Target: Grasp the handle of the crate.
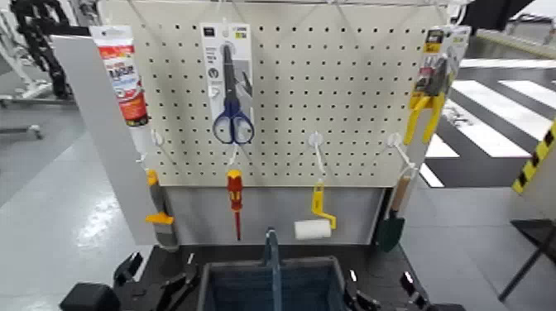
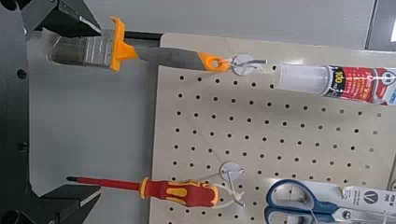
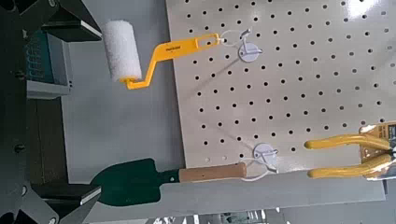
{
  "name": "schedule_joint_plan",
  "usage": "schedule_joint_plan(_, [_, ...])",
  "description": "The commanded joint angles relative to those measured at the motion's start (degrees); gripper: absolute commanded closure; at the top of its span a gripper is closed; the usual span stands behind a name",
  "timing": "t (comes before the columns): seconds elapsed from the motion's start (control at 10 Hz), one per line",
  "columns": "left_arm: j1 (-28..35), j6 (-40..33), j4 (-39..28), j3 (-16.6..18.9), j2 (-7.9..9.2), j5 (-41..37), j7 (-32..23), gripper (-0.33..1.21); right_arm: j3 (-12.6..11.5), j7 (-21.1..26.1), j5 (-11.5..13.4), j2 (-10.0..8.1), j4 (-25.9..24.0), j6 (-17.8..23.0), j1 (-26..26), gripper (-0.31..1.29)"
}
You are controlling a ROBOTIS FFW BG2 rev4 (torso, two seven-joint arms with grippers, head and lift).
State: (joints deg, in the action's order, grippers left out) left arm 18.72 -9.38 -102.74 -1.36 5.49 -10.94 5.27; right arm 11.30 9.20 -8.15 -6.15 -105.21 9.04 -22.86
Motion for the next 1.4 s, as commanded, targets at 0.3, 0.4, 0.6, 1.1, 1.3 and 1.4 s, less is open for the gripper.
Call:
schedule_joint_plan(0.3, [-0.27, 0.94, 0.08, 0.13, -0.13, -1.02, 0.27, 0.11, 0.13, 1.17, 3.49, -0.36, -1.31, -0.87, -0.26, 0.15])
schedule_joint_plan(0.4, [-0.62, 1.73, 0.08, 0.30, -0.13, -2.07, 1.58, 0.11, 0.13, 1.17, 3.40, -0.36, -1.31, -0.95, -0.26, 0.15])
schedule_joint_plan(0.6, [-1.50, 3.40, 0.17, 0.48, 0.13, -4.80, 4.75, 0.11, 0.39, 1.08, 2.87, -0.53, -1.13, -1.31, -0.08, 0.15])
schedule_joint_plan(1.1, [-5.19, 15.79, -2.64, -1.63, 4.53, -16.75, 9.76, 0.11, 0.57, 0.99, 2.79, -0.89, -1.22, -2.10, 0.45, 0.15])
schedule_joint_plan(1.3, [-6.95, 23.62, -4.84, -1.10, 5.23, -20.70, 12.31, 0.11, 0.57, 0.99, 2.79, -0.97, -1.22, -2.36, 0.45, 0.15])
schedule_joint_plan(1.4, [-8.00, 28.54, -5.81, -0.49, 5.67, -25.01, 13.98, 0.11, 0.66, 0.99, 2.79, -0.97, -1.22, -2.54, 0.45, 0.15])
